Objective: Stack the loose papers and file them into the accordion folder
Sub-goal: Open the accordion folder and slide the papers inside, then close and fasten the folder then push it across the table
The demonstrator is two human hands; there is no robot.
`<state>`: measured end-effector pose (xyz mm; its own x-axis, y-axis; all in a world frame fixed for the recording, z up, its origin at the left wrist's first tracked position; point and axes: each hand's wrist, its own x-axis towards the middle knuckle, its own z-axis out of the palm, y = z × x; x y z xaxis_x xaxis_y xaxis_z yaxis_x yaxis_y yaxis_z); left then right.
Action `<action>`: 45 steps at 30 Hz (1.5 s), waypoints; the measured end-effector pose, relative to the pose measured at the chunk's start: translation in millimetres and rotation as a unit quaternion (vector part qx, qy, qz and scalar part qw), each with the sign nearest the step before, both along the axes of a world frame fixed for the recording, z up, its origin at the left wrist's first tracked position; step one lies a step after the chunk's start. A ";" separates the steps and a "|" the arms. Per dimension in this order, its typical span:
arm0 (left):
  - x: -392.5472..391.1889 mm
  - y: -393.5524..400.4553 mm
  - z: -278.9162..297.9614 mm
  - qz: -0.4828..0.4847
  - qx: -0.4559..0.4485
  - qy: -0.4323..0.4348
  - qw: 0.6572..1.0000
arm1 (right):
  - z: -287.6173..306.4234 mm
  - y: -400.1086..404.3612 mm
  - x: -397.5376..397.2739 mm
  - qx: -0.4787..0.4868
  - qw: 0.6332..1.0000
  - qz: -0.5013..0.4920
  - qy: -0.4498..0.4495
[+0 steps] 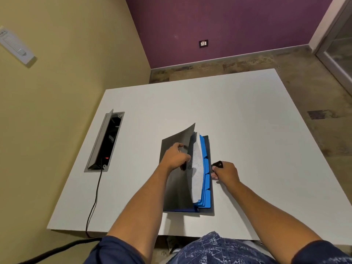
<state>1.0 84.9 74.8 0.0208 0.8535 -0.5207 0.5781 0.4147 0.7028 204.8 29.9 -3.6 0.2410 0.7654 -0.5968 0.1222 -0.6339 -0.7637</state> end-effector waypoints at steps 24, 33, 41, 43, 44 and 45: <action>-15.7 -51.2 -67.1 -0.160 -0.017 0.247 0.956 | -30.0 -12.3 44.5 0.007 0.991 -0.114 -0.071; 3.5 -57.2 -81.3 -0.161 -0.069 0.217 0.960 | -30.3 -32.6 54.4 0.048 0.969 -0.076 -0.232; 0.2 -48.5 -78.7 -0.138 -0.079 0.170 0.972 | -37.0 -48.9 50.2 0.071 0.961 0.043 -0.263; -1.8 -48.4 -79.7 -0.132 -0.079 0.161 0.975 | -36.9 -51.4 49.8 0.068 0.962 0.004 -0.266; -2.6 -48.3 -80.3 -0.129 -0.079 0.159 0.976 | -37.4 -52.1 49.7 0.069 0.965 -0.013 -0.251; -3.1 -48.2 -80.8 -0.128 -0.078 0.157 0.976 | -38.6 -51.7 49.8 0.067 0.972 -0.027 -0.222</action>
<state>-2.1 36.6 -6.0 0.0414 0.7512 -0.6588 0.8532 0.3166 0.4146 254.6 -21.8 -42.3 0.4949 0.8076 -0.3206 0.4275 -0.5475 -0.7193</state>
